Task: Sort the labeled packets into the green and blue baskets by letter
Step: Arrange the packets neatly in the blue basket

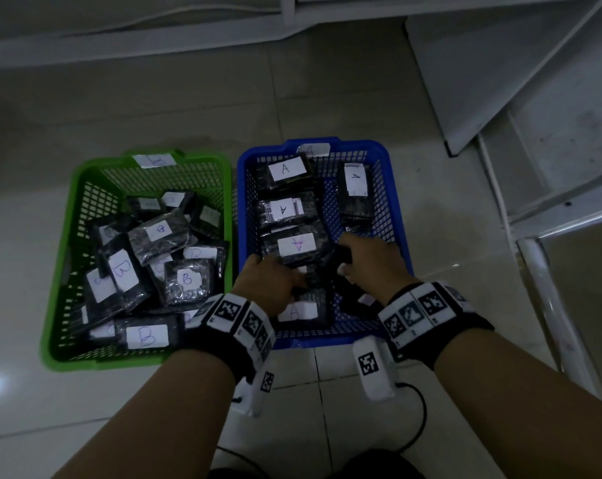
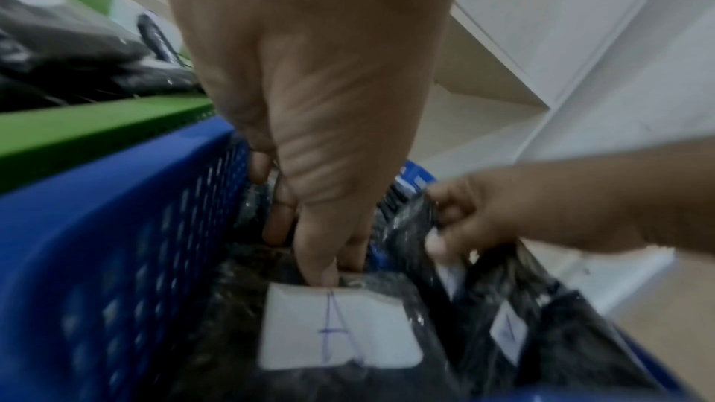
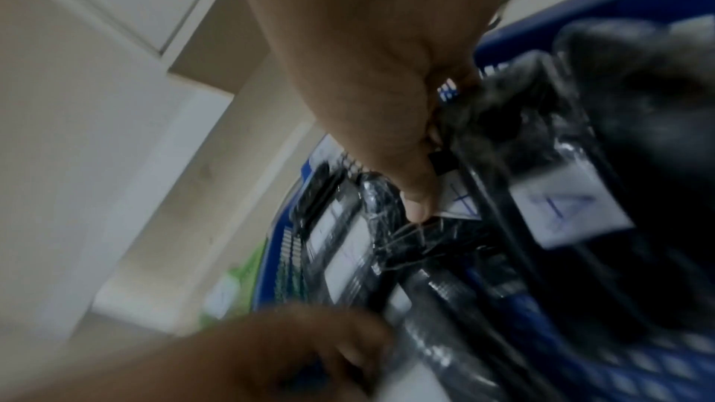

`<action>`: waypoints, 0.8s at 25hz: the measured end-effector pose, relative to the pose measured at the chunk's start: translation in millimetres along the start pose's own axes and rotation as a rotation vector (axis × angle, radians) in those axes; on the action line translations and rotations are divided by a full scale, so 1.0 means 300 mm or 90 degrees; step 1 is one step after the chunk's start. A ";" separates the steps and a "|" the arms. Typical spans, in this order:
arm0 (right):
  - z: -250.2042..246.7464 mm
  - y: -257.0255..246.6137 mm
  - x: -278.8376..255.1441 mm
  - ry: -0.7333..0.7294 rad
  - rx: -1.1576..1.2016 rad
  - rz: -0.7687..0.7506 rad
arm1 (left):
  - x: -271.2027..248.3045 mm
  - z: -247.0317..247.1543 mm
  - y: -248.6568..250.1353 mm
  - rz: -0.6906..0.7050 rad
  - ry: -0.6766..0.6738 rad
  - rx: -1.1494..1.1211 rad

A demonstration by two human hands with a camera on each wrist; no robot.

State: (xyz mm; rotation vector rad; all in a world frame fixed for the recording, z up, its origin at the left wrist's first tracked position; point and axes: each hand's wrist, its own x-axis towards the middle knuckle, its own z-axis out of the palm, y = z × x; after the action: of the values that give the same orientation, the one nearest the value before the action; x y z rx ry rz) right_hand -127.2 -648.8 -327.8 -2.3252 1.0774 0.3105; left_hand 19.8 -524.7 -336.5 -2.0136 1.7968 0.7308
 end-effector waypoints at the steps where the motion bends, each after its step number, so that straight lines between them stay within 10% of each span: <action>1: -0.018 0.002 0.002 0.015 0.050 -0.006 | 0.002 0.004 0.009 0.009 -0.017 0.028; 5: -0.080 -0.046 0.022 0.066 0.236 -0.109 | -0.006 -0.017 -0.014 -0.021 0.020 -0.022; 11: 0.017 -0.157 0.039 -0.206 0.130 -0.203 | -0.041 -0.032 -0.114 -0.216 0.513 -0.253; 13: 0.073 -0.175 0.033 -0.293 0.012 -0.214 | -0.041 -0.033 -0.109 -0.149 0.407 -0.294; 20: 0.045 -0.037 -0.006 -0.161 0.113 -0.066 | -0.058 -0.017 -0.051 -0.097 0.073 -0.106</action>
State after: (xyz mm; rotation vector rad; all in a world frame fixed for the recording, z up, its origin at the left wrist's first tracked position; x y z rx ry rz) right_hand -119.8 -634.1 -333.8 -2.1088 0.8245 0.4372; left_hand 34.3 -511.2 -323.5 -2.3154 1.6684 0.7537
